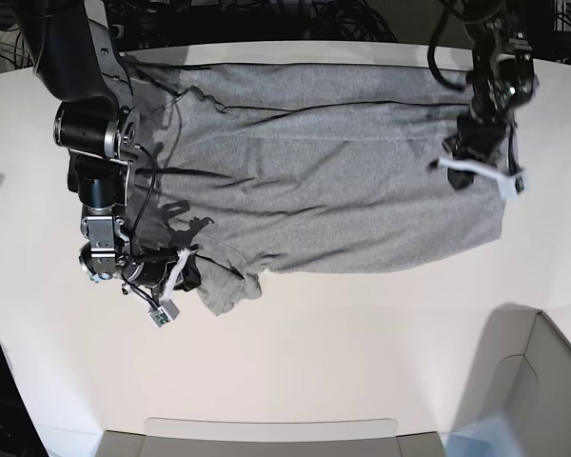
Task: Fold the T-shirt properly
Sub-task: 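Move the left gripper down the shirt side toward the hem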
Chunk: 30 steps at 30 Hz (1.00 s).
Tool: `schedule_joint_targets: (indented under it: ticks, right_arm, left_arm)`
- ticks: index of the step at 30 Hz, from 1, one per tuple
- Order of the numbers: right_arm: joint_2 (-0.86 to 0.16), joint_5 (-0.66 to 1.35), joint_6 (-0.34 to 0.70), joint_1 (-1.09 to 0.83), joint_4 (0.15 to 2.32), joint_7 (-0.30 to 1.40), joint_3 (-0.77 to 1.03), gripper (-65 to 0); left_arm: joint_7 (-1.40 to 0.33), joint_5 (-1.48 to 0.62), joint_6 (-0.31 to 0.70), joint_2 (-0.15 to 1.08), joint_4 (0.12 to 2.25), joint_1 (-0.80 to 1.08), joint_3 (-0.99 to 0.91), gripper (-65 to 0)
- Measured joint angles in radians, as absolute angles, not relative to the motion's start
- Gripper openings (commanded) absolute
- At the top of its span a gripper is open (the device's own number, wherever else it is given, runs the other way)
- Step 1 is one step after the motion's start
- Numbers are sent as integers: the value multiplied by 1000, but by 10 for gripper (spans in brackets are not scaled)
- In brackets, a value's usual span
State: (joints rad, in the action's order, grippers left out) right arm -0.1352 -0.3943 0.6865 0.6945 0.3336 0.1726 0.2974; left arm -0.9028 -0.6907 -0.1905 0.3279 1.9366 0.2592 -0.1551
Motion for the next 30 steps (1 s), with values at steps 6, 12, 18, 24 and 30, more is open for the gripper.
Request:
schedule_joint_targets:
  ticks: [6, 12, 18, 24, 30]
  right_arm:
    - [-138, -395, 686, 689, 335, 173, 303, -650]
    - [-146, -384, 686, 681, 336, 159, 303, -650]
    - [-144, -388, 686, 681, 336, 160, 303, -650]
    - [-146, -388, 686, 681, 336, 163, 303, -650]
    - [-146, -378, 686, 670, 339, 155, 303, -650]
  left_arm:
    - [-993, -699, -186, 421, 1821, -2, -146, -438]
    - [-1003, -684, -186, 546, 1508, -189, 22, -436]
    - [-926, -704, -175, 577, 1367, -294, 161, -432]
    - [-833, -696, -34, 621, 1164, -331, 260, -417]
    - [-751, -699, 75, 615, 1019, -352, 260, -417]
